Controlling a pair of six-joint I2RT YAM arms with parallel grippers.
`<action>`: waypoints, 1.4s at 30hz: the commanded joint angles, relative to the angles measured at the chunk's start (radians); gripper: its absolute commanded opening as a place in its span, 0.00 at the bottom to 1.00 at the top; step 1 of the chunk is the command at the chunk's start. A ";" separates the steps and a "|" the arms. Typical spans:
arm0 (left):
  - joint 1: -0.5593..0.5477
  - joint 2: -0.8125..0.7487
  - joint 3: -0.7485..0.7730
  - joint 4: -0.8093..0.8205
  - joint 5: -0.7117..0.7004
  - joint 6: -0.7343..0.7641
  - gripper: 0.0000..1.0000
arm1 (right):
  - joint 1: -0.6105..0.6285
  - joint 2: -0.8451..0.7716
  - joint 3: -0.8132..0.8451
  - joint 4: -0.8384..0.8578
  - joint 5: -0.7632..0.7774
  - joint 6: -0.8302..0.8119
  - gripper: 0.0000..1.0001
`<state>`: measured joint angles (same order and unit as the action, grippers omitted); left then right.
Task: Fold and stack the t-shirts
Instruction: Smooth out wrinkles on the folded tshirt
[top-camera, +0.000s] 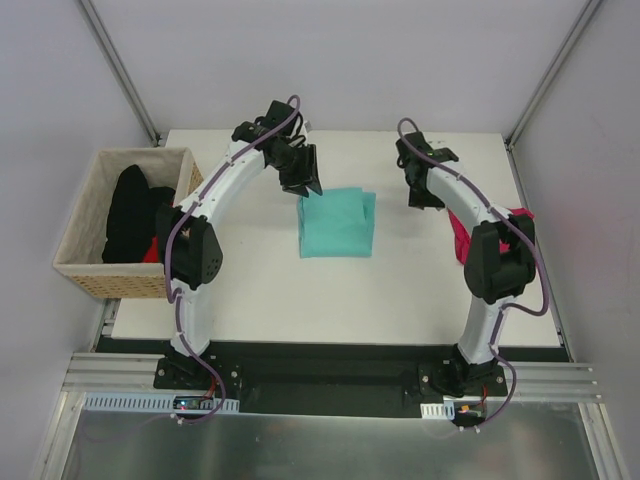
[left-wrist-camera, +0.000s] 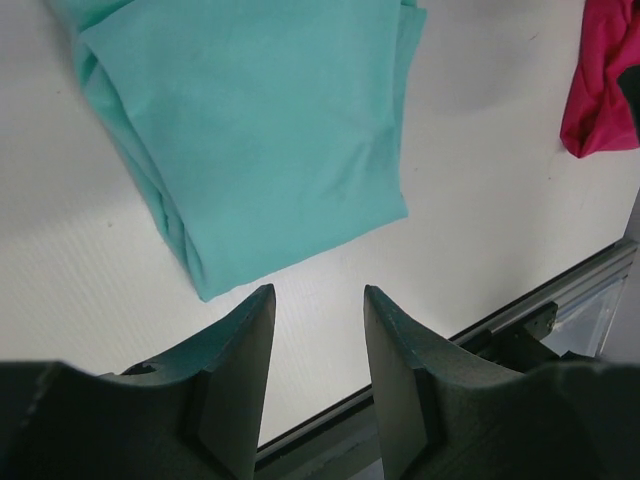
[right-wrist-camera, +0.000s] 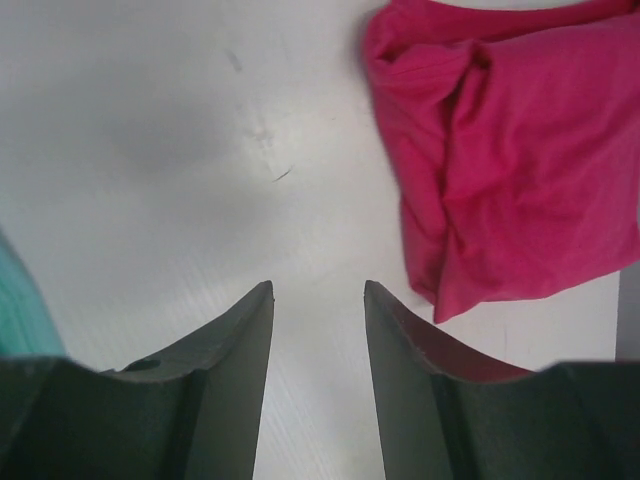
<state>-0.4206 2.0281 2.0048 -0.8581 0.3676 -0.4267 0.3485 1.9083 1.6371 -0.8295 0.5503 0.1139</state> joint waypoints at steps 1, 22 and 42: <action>-0.021 0.043 0.077 -0.016 0.044 0.005 0.41 | -0.098 -0.046 0.018 -0.062 0.040 -0.008 0.45; -0.021 0.119 0.127 -0.032 0.074 0.013 0.41 | -0.479 0.040 0.092 -0.066 0.074 -0.053 0.41; -0.021 0.121 0.157 -0.131 0.010 0.016 0.41 | -0.730 0.202 0.161 -0.030 0.013 -0.023 0.38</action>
<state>-0.4442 2.1578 2.1185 -0.9474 0.4061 -0.4217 -0.3496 2.0930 1.7473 -0.8547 0.5705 0.0750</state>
